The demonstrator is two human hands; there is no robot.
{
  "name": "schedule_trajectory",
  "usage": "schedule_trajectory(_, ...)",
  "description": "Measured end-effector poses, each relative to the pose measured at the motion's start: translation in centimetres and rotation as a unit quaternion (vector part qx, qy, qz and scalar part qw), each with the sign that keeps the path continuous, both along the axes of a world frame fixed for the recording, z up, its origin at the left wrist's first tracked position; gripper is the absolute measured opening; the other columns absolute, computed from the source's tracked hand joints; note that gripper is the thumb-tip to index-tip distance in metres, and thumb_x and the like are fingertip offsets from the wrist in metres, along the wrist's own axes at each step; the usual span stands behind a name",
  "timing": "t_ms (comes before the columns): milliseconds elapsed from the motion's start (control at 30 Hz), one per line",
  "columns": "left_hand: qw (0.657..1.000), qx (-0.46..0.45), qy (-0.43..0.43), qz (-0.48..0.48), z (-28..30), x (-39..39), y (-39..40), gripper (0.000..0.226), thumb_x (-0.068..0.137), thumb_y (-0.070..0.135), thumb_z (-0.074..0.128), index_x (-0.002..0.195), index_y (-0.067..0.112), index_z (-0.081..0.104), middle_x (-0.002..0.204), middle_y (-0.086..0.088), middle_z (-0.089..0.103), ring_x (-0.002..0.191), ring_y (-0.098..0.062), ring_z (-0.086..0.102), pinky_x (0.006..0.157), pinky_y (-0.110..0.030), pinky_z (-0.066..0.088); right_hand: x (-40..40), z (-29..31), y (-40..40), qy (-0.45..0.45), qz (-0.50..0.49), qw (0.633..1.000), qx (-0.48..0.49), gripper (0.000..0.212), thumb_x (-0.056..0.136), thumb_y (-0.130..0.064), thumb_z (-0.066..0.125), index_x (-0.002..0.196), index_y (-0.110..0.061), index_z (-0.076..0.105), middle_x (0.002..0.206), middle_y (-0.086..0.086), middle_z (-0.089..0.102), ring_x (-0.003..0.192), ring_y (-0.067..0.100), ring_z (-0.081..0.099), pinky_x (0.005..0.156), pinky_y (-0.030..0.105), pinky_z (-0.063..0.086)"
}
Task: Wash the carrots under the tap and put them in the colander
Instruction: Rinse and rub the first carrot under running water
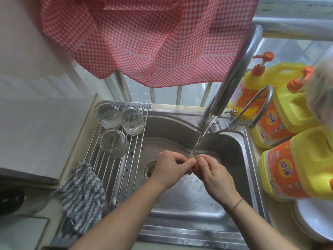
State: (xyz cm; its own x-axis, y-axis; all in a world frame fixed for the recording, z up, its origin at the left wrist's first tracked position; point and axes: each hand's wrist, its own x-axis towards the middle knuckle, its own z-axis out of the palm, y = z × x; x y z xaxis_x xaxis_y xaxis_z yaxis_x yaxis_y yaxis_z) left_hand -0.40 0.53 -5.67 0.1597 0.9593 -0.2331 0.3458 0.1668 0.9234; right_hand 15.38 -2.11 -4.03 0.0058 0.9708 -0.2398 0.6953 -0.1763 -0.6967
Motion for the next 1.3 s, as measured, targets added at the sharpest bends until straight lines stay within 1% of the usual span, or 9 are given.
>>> schedule_trajectory(233, 0.999, 0.033, 0.035, -0.006, 0.2, 0.4, 0.1, 0.014, 0.083, 0.02, 0.074, 0.071, 0.013, 0.078, 0.063, 0.004, 0.072, 0.062, -0.009, 0.07, 0.069, -0.038, 0.06, 0.1, 0.0, -0.1, 0.006, -0.014, 1.0, 0.002, 0.025, 0.101, -0.037, 0.037, 0.093, -0.034, 0.06, 0.082, -0.015, 0.065, 0.08, -0.003, 0.057, 0.062, 0.018, 0.041)
schedule_trajectory(300, 0.999, 0.037, 0.034, -0.004, 0.0, 0.4, 0.1, 0.013, 0.081, 0.018, 0.073, 0.07, 0.012, 0.078, 0.062, 0.003, 0.072, 0.061, -0.011, 0.07, 0.067, -0.038, 0.06, 0.2, -0.4, -0.1, 0.034, -0.026, 0.999, 0.0, 0.026, 0.101, -0.036, 0.037, 0.093, -0.033, 0.062, 0.084, -0.014, 0.066, 0.081, 0.0, 0.059, 0.064, 0.022, 0.045)
schedule_trajectory(433, 0.999, 0.01, 0.023, -0.022, -0.1, 0.2, 0.3, 0.011, 0.081, 0.013, 0.071, 0.072, 0.013, 0.078, 0.063, 0.002, 0.073, 0.063, -0.012, 0.072, 0.071, -0.038, 0.061, 0.3, -1.6, -0.2, 0.075, -0.046, 0.996, -0.008, 0.028, 0.101, -0.037, 0.038, 0.093, -0.034, 0.064, 0.086, -0.01, 0.067, 0.075, 0.01, 0.062, 0.066, 0.042, 0.054)
schedule_trajectory(600, 0.999, -0.029, -0.008, -0.018, -0.1, 0.1, 0.6, 0.008, 0.082, 0.014, 0.073, 0.078, 0.012, 0.079, 0.069, -0.001, 0.075, 0.069, -0.014, 0.073, 0.077, -0.039, 0.061, 0.6, -1.8, 0.1, 0.094, -0.044, 0.995, 0.005, 0.031, 0.1, -0.04, 0.035, 0.09, -0.035, 0.063, 0.083, -0.013, 0.065, 0.07, 0.012, 0.061, 0.064, 0.046, 0.055)
schedule_trajectory(733, 0.997, -0.055, -0.038, -0.023, 0.1, -0.3, 0.9, 0.003, 0.08, 0.016, 0.078, 0.078, 0.016, 0.08, 0.071, -0.003, 0.075, 0.071, -0.019, 0.074, 0.076, -0.039, 0.062, 0.5, -1.7, 0.3, 0.085, -0.038, 0.996, 0.012, 0.031, 0.099, -0.044, 0.035, 0.089, -0.034, 0.062, 0.081, -0.012, 0.064, 0.066, 0.011, 0.06, 0.062, 0.045, 0.055)
schedule_trajectory(933, 0.993, -0.093, -0.066, -0.018, 0.4, -0.9, 1.2, 0.007, 0.082, 0.006, 0.074, 0.076, 0.005, 0.078, 0.069, -0.016, 0.073, 0.067, -0.022, 0.071, 0.071, -0.033, 0.059, 0.3, -1.5, 0.3, 0.079, -0.02, 0.996, 0.02, 0.03, 0.097, -0.046, 0.036, 0.092, -0.036, 0.063, 0.084, -0.017, 0.065, 0.075, 0.007, 0.061, 0.065, 0.041, 0.054)
schedule_trajectory(1133, 0.995, -0.093, -0.035, -0.016, 0.4, -0.8, 1.2, 0.009, 0.07, 0.003, 0.073, 0.067, 0.012, 0.075, 0.064, -0.01, 0.072, 0.063, -0.019, 0.07, 0.072, -0.038, 0.061, 0.0, -1.7, 0.0, 0.081, -0.019, 0.996, 0.019, 0.031, 0.094, -0.049, 0.034, 0.097, -0.04, 0.063, 0.086, -0.021, 0.066, 0.082, 0.004, 0.062, 0.07, 0.039, 0.054)
schedule_trajectory(1233, 0.993, -0.104, -0.048, -0.015, 0.5, -0.9, 1.0, 0.003, 0.075, 0.008, 0.075, 0.072, 0.008, 0.077, 0.068, -0.012, 0.073, 0.066, -0.018, 0.071, 0.069, -0.032, 0.06, 0.1, -1.8, 0.0, 0.07, -0.014, 0.997, 0.018, 0.033, 0.093, -0.052, 0.032, 0.094, -0.038, 0.062, 0.083, -0.017, 0.066, 0.078, 0.006, 0.062, 0.067, 0.04, 0.053)
schedule_trajectory(1300, 0.992, -0.108, -0.063, -0.006, 0.7, -0.9, 0.9, 0.009, 0.079, 0.012, 0.078, 0.074, 0.005, 0.076, 0.069, -0.013, 0.073, 0.065, -0.018, 0.071, 0.065, -0.027, 0.056, 0.1, -1.8, 0.1, 0.062, -0.005, 0.998, 0.021, 0.033, 0.094, -0.05, 0.032, 0.093, -0.037, 0.062, 0.083, -0.016, 0.067, 0.079, 0.005, 0.062, 0.067, 0.037, 0.053)
